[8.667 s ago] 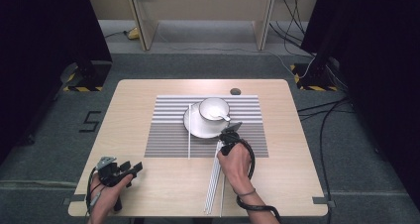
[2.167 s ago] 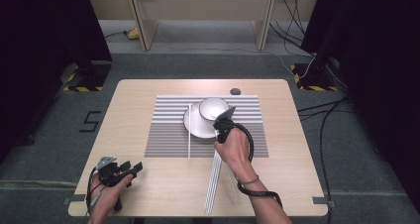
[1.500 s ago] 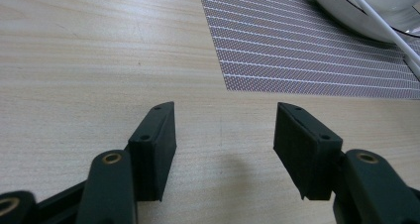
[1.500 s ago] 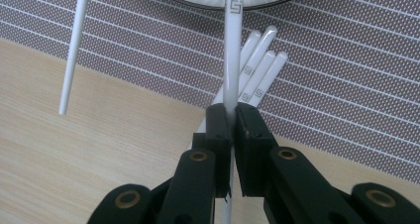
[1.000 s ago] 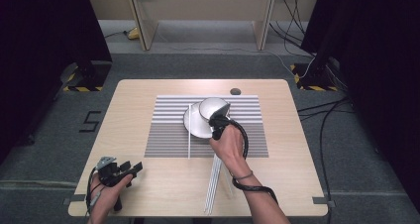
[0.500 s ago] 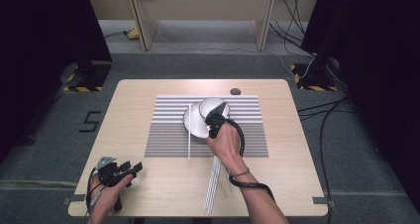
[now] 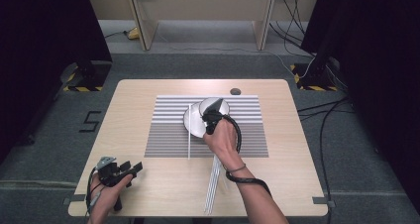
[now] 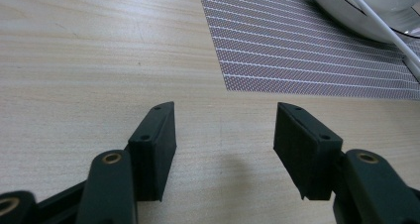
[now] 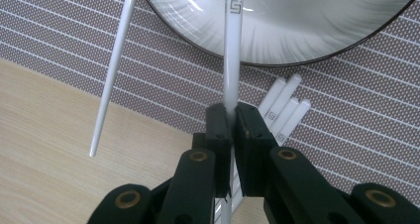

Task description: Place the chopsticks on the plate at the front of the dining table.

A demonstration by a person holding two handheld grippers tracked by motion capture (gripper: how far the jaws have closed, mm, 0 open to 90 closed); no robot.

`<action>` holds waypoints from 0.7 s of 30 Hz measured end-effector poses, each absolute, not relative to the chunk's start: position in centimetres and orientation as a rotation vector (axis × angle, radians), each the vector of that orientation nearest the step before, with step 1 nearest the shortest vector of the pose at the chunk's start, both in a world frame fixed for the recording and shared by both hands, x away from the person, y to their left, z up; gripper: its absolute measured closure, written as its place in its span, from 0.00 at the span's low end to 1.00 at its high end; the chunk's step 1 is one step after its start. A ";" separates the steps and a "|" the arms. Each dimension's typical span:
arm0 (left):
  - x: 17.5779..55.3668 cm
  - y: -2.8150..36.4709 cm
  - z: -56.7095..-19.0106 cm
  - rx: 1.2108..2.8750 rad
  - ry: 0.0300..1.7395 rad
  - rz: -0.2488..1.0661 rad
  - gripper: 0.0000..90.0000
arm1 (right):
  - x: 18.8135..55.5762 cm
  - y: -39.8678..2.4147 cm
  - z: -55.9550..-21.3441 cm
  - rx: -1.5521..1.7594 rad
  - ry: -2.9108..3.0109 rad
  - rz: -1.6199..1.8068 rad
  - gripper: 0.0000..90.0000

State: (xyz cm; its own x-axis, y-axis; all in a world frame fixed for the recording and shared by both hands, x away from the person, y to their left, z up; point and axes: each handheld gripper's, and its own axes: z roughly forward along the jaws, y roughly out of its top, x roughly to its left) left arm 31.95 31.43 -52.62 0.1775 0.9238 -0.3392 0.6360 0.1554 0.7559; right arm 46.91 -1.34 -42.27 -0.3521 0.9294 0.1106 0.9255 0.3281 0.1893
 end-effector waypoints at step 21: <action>31.9 31.4 -52.6 1.561 1.540 0.405 0.46 | 48.2 -0.2 -42.7 1.788 2.554 0.334 0.95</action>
State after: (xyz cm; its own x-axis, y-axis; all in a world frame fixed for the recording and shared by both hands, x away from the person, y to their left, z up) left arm 31.95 31.44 -52.62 0.1777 0.9231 -0.3409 0.6356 0.1568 0.7559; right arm 48.16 -0.16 -42.71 -0.3497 0.9295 0.1171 0.9283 0.3269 0.1769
